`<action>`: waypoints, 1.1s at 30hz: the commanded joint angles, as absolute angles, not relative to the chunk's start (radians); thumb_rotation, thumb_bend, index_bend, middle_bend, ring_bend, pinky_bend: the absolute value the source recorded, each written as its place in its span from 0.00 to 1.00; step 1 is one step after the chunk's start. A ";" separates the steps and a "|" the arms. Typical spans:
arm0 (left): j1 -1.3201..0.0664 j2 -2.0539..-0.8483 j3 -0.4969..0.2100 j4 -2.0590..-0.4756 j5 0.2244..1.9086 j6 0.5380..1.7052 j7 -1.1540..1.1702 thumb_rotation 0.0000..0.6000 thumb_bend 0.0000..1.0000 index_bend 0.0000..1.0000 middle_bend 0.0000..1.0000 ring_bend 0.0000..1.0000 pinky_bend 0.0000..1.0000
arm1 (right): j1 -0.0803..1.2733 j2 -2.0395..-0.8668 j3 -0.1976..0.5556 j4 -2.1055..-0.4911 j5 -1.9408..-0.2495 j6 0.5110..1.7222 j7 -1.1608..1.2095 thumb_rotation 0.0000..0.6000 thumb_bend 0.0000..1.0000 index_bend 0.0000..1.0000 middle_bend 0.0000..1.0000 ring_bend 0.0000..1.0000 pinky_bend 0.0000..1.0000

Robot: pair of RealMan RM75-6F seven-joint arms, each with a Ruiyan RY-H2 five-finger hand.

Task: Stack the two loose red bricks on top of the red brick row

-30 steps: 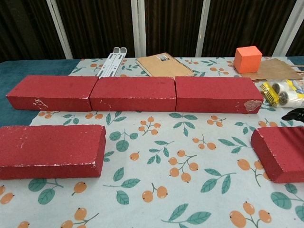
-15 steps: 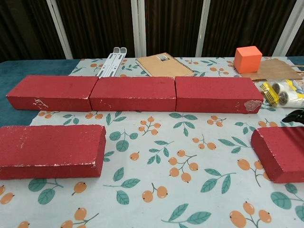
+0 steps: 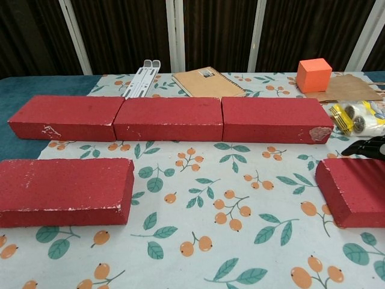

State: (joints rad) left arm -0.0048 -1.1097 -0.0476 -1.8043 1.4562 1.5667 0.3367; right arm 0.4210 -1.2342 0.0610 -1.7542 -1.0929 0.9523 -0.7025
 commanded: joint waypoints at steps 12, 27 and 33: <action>-0.009 -1.102 -0.042 -1.808 1.453 1.551 0.325 1.00 0.00 0.05 0.00 0.00 0.08 | 0.459 -1.236 0.044 -1.766 -1.038 0.959 -0.730 1.00 0.00 0.00 0.21 0.24 0.00; -0.013 -1.100 -0.046 -1.806 1.440 1.545 0.326 1.00 0.00 0.06 0.00 0.00 0.08 | 0.475 -1.130 0.074 -1.853 -1.074 1.013 -0.661 1.00 0.00 0.11 0.24 0.28 0.00; -0.022 -1.108 -0.068 -1.793 1.396 1.534 0.329 1.00 0.00 0.06 0.00 0.00 0.08 | 0.541 -0.998 0.170 -1.953 -1.000 0.987 -0.637 1.00 0.00 0.12 0.24 0.28 0.00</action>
State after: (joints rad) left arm -0.0198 -1.1057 -0.0624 -1.7966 1.4047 1.5369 0.3280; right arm 0.5088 -1.0434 0.1285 -1.9140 -1.0379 1.0008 -0.6503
